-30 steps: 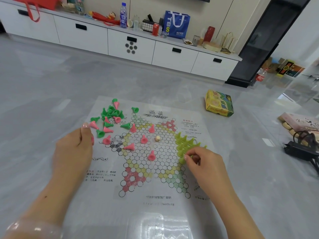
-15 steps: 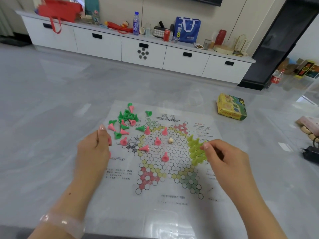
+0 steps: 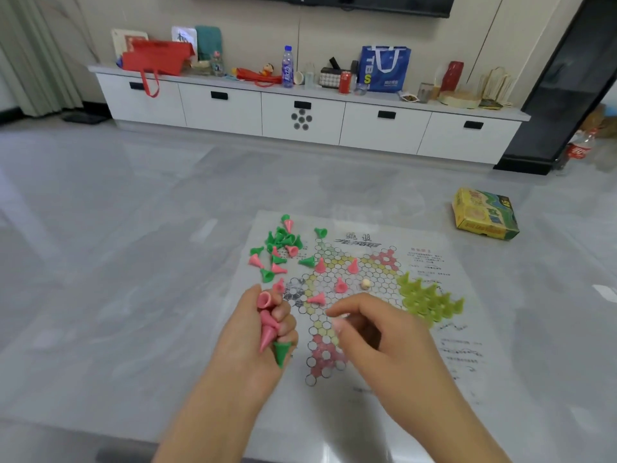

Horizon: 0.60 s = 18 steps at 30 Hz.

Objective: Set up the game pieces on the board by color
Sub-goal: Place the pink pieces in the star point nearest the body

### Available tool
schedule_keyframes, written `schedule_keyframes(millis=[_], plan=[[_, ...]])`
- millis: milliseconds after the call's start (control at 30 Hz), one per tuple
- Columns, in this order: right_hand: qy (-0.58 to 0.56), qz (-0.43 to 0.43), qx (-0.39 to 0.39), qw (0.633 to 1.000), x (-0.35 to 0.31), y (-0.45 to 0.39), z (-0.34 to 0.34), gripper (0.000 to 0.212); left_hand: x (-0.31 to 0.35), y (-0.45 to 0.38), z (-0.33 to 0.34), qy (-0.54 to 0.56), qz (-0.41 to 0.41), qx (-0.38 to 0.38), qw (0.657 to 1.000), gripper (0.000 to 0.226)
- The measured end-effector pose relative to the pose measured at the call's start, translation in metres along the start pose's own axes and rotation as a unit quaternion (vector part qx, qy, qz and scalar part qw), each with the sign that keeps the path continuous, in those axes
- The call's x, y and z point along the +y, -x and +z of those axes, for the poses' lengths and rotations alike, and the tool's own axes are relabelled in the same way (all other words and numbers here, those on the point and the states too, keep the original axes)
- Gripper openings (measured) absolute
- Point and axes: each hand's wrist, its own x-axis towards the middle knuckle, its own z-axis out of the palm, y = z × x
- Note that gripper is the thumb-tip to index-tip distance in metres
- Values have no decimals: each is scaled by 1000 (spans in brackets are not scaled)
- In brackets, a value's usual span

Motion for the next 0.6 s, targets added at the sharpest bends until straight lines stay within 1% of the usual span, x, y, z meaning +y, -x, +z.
schedule_keyframes(millis=[33, 67, 133, 167, 200, 267, 300, 367, 400, 433, 467, 500, 533, 567, 600], plan=[[16, -21, -7, 1000, 2, -1, 5, 15, -2, 2, 4, -43, 9, 2, 999, 38], [40, -48, -18, 998, 3, -2, 11, 21, -5, 5, 8, -99, 28, 12, 995, 37], [83, -102, -40, 991, 8, -4, 21, 45, -12, 11, 16, -223, 81, 40, 971, 35], [106, -126, -46, 985, 10, -5, 25, 53, -14, 14, 20, -271, 105, 50, 956, 35], [131, -147, -42, 979, 14, -7, 29, 57, -15, 17, 24, -298, 123, 56, 945, 35], [167, -176, -11, 970, 20, -10, 34, 56, -16, 18, 28, -311, 123, 68, 940, 37], [185, -183, 1, 966, 23, -12, 37, 55, -16, 18, 30, -304, 110, 70, 944, 37], [212, -192, 28, 958, 27, -13, 42, 50, -13, 15, 31, -256, 85, 75, 960, 36], [192, -180, 44, 964, 25, -12, 44, 46, -12, 14, 31, -229, 81, 77, 967, 33], [129, -138, 56, 980, 21, -10, 47, 41, -10, 11, 31, -227, 94, 77, 966, 29], [19, -56, 58, 997, 14, -9, 50, 37, -10, 9, 31, -260, 129, 82, 953, 25], [-128, 52, 57, 989, 9, -9, 53, 35, -12, 6, 29, -317, 181, 89, 927, 26], [-295, 159, 45, 941, 7, -10, 56, 33, -14, 6, 29, -376, 236, 91, 892, 29], [-460, 232, 23, 857, 7, -11, 57, 30, -17, 7, 28, -422, 288, 80, 856, 32], [-593, 272, 22, 757, 8, -13, 57, 29, -21, 9, 29, -460, 321, 58, 826, 35]])
